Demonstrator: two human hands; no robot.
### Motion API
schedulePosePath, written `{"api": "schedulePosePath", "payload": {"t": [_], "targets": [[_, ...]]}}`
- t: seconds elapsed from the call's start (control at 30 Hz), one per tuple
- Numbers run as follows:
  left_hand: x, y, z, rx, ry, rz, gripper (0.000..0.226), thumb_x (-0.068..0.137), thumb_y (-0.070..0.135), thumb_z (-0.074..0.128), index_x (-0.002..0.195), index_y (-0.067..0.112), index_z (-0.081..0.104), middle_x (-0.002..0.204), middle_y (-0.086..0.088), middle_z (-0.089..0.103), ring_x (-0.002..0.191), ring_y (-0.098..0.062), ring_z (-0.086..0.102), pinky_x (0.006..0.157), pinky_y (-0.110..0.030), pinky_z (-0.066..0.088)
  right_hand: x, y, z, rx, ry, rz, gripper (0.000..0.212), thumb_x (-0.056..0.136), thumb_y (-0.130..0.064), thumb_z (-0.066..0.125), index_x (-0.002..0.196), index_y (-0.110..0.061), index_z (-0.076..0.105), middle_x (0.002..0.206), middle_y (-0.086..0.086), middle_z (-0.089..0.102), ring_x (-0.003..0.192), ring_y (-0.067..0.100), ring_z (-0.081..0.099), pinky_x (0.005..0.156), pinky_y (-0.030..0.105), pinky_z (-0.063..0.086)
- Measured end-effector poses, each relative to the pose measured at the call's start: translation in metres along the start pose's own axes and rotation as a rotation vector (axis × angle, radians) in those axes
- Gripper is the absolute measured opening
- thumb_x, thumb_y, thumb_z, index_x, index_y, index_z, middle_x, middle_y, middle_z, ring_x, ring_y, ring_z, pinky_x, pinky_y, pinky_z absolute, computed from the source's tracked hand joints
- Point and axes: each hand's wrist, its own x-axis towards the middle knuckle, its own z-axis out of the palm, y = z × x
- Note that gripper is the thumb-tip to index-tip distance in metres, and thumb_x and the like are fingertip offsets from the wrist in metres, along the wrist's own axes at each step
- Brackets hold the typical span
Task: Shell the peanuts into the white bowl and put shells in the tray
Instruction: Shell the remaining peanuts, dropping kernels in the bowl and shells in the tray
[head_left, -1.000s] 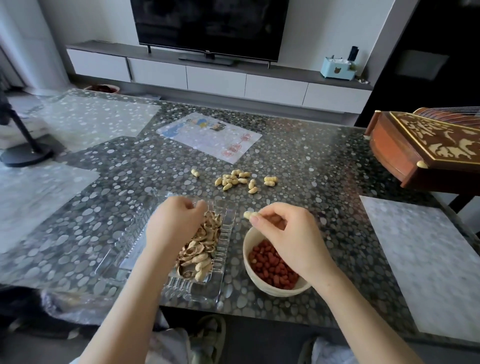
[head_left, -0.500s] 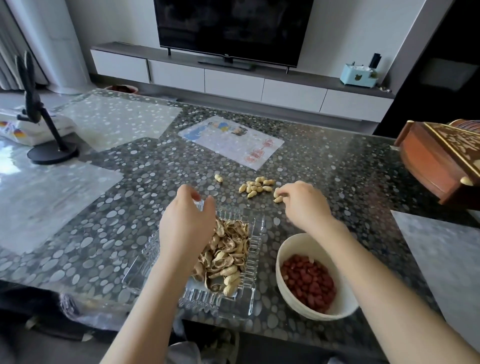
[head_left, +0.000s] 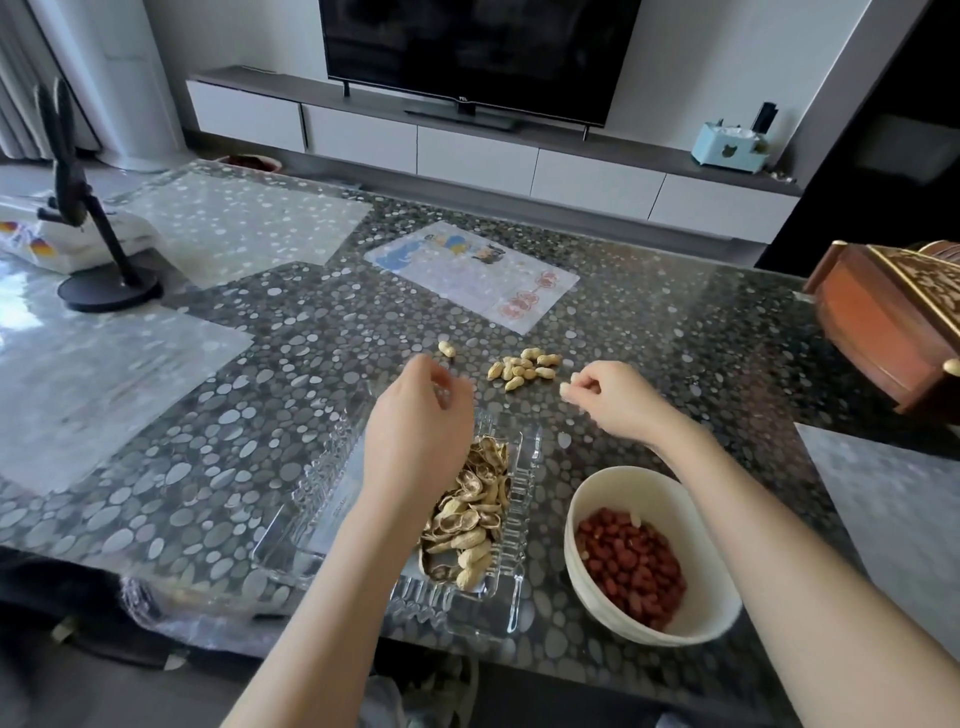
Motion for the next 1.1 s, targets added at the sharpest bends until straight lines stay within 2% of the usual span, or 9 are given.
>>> {"api": "schedulePosePath", "payload": {"t": [0.07, 0.17, 0.33, 0.47, 0.57, 0.7, 0.87, 1.0, 1.1], "targets": [[-0.006, 0.005, 0.003, -0.103, -0.095, 0.033, 0.025, 0.097, 0.035, 0.046, 0.093, 0.012, 0.055, 0.07, 0.004, 0.053, 0.054, -0.01, 0.043, 0.05, -0.024, 0.034, -0.027, -0.01, -0.01, 0.246, 0.009, -0.042, 0.025, 0.095, -0.027, 0.056, 0.081, -0.008, 0.062, 0.071, 0.001, 0.066, 0.059, 0.013, 0.06, 0.06, 0.033, 0.049], [-0.017, 0.014, 0.007, -0.192, -0.257, 0.112, 0.042, 0.097, 0.041, 0.043, 0.086, 0.005, 0.061, 0.062, -0.001, 0.049, 0.048, -0.009, 0.035, 0.048, -0.022, 0.03, -0.078, -0.025, -0.019, 0.468, 0.065, -0.149, 0.011, 0.089, -0.02, 0.066, 0.08, -0.014, 0.063, 0.068, 0.0, 0.067, 0.057, 0.008, 0.062, 0.055, 0.025, 0.05], [-0.047, 0.028, 0.011, -0.295, -0.494, 0.134, 0.046, 0.094, 0.049, 0.04, 0.071, 0.016, 0.063, 0.051, 0.012, 0.05, 0.043, -0.001, 0.037, 0.047, -0.015, 0.03, -0.144, -0.033, -0.025, 0.544, 0.207, -0.257, 0.013, 0.077, -0.018, 0.077, 0.077, -0.025, 0.066, 0.075, -0.006, 0.071, 0.071, 0.01, 0.067, 0.067, 0.024, 0.055], [-0.063, 0.038, 0.015, -0.539, -0.642, 0.069, 0.041, 0.09, 0.05, 0.043, 0.069, 0.023, 0.065, 0.051, 0.015, 0.05, 0.048, 0.0, 0.04, 0.052, -0.015, 0.031, -0.163, -0.027, -0.028, 0.482, 0.263, -0.306, 0.017, 0.074, -0.011, 0.079, 0.076, -0.024, 0.066, 0.077, -0.012, 0.069, 0.077, 0.004, 0.067, 0.069, 0.012, 0.049], [-0.066, 0.04, 0.017, -0.597, -0.693, 0.058, 0.034, 0.096, 0.031, 0.046, 0.07, 0.015, 0.06, 0.054, 0.01, 0.041, 0.051, -0.006, 0.033, 0.053, -0.02, 0.026, -0.168, -0.019, -0.029, 0.441, 0.315, -0.375, 0.019, 0.074, -0.005, 0.078, 0.081, -0.02, 0.069, 0.08, -0.011, 0.067, 0.082, 0.007, 0.065, 0.074, 0.013, 0.049], [-0.069, 0.043, 0.023, -0.712, -0.688, 0.009, 0.027, 0.095, 0.016, 0.049, 0.071, 0.007, 0.051, 0.058, 0.002, 0.035, 0.055, -0.01, 0.029, 0.054, -0.021, 0.026, -0.174, -0.014, -0.026, 0.673, 0.264, -0.262, 0.023, 0.074, -0.01, 0.078, 0.089, -0.026, 0.069, 0.083, -0.006, 0.071, 0.082, 0.01, 0.068, 0.077, 0.023, 0.055], [-0.075, 0.049, 0.032, -0.904, -0.706, -0.076, 0.02, 0.078, 0.024, 0.057, 0.07, 0.006, 0.055, 0.056, -0.001, 0.038, 0.054, -0.01, 0.031, 0.051, -0.018, 0.029, -0.178, -0.012, -0.023, 0.682, 0.357, -0.291, 0.018, 0.078, -0.03, 0.068, 0.095, -0.024, 0.072, 0.092, -0.01, 0.071, 0.092, 0.005, 0.067, 0.079, 0.015, 0.051], [-0.076, 0.05, 0.04, -1.021, -0.808, -0.137, 0.018, 0.078, 0.021, 0.059, 0.072, 0.005, 0.054, 0.056, -0.002, 0.043, 0.053, -0.011, 0.037, 0.052, -0.018, 0.038, -0.178, -0.01, -0.02, 0.635, 0.435, -0.353, 0.02, 0.094, -0.025, 0.057, 0.093, -0.014, 0.073, 0.096, -0.007, 0.068, 0.099, 0.008, 0.065, 0.083, 0.016, 0.049], [-0.077, 0.053, 0.043, -1.067, -0.851, -0.156, 0.018, 0.077, 0.019, 0.061, 0.068, 0.006, 0.055, 0.056, -0.004, 0.045, 0.051, -0.011, 0.038, 0.052, -0.018, 0.04, -0.178, -0.011, -0.019, 0.581, 0.519, -0.395, 0.023, 0.096, -0.017, 0.05, 0.086, -0.012, 0.071, 0.091, -0.005, 0.065, 0.095, 0.009, 0.065, 0.081, 0.018, 0.05]]}}
